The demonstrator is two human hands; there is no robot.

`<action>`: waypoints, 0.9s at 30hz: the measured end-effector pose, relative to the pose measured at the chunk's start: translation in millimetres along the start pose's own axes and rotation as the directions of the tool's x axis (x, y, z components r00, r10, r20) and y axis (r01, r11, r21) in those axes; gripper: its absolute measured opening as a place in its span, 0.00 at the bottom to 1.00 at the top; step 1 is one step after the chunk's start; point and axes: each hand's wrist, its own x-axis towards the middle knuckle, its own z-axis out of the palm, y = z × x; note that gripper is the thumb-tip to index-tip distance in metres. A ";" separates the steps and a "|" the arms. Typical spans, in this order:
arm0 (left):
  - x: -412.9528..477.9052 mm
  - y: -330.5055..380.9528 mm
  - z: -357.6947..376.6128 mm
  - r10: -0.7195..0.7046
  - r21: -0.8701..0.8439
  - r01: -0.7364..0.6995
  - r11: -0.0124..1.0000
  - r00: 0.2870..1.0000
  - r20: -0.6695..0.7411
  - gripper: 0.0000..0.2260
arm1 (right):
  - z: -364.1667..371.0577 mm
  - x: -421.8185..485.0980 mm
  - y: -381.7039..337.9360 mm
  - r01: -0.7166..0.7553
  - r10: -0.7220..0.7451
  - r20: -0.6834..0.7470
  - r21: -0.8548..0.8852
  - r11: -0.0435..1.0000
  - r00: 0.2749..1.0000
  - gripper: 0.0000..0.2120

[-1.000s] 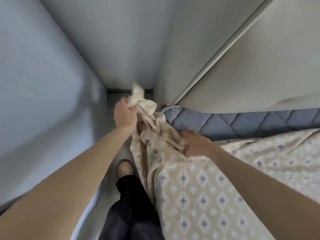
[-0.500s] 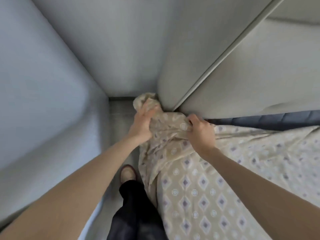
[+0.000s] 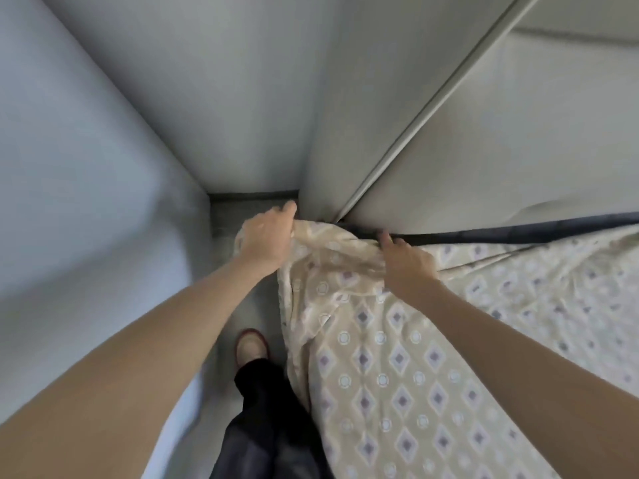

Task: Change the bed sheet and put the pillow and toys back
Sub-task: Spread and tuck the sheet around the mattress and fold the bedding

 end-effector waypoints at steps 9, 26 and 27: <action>0.4 6.5 11.7 0.022 -0.110 0.035 0.993 0.875 0.484 0.16 | 20.3 23.4 4.0 -0.261 0.241 0.112 0.574 0.776 0.964 0.15; 38.0 -21.4 40.1 -0.310 -0.034 0.317 0.948 0.940 0.141 0.09 | 33.6 36.7 -46.9 -0.214 0.497 0.031 0.925 0.315 0.867 0.13; 40.9 -27.3 41.2 -0.319 -0.039 0.327 0.944 0.937 0.146 0.11 | 37.2 36.2 -50.7 -0.178 0.492 -0.005 0.929 0.325 0.870 0.13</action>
